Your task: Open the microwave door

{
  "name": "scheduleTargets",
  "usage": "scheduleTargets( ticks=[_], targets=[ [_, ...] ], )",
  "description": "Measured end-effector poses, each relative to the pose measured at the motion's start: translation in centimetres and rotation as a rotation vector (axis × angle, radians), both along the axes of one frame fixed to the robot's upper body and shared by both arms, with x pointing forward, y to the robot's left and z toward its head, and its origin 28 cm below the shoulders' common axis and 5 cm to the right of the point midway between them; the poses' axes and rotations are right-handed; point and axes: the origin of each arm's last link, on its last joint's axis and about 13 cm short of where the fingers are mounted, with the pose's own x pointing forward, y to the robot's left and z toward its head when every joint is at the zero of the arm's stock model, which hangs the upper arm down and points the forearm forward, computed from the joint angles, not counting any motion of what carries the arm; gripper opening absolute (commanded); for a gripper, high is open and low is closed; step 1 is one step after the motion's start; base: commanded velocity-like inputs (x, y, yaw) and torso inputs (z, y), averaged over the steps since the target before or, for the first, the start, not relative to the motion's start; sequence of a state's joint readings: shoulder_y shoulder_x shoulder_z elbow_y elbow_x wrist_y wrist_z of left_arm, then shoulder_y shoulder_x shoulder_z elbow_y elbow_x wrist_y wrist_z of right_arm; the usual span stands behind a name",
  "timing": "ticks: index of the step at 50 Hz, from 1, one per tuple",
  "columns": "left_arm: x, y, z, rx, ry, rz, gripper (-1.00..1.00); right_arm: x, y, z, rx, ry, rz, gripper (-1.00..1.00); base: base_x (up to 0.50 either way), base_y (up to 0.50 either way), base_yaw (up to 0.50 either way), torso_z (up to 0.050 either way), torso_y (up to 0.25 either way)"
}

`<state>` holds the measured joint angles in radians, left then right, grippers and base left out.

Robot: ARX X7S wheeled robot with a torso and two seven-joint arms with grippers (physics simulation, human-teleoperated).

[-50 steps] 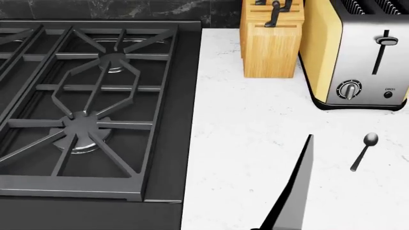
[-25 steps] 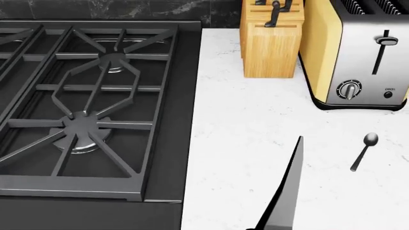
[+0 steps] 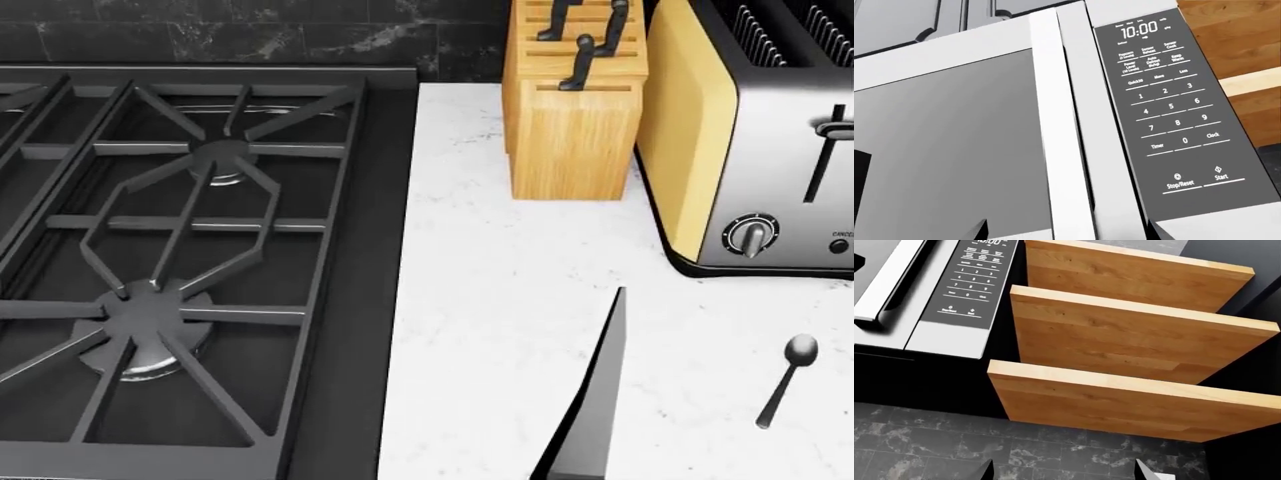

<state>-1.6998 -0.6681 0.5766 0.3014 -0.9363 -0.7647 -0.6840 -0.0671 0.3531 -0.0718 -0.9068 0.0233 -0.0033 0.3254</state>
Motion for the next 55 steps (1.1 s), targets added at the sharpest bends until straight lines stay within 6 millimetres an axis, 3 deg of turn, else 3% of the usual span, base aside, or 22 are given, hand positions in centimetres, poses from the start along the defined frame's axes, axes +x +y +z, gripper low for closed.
scheduleTargets(
  ticks=[13,55],
  targets=[
    [0.1,0.0,0.3,-0.001,0.009,-0.014,1.00,0.0,0.1,-0.1,-0.005,0.002,0.002,1.00,0.00,0.00,0.00,0.000,0.000],
    [4.2,0.7,0.2,-0.082,0.110,-0.083,1.00,0.3,0.2,-0.6,-0.017,0.028,0.007,1.00,0.00,0.00,0.00,0.000,0.000]
  ],
)
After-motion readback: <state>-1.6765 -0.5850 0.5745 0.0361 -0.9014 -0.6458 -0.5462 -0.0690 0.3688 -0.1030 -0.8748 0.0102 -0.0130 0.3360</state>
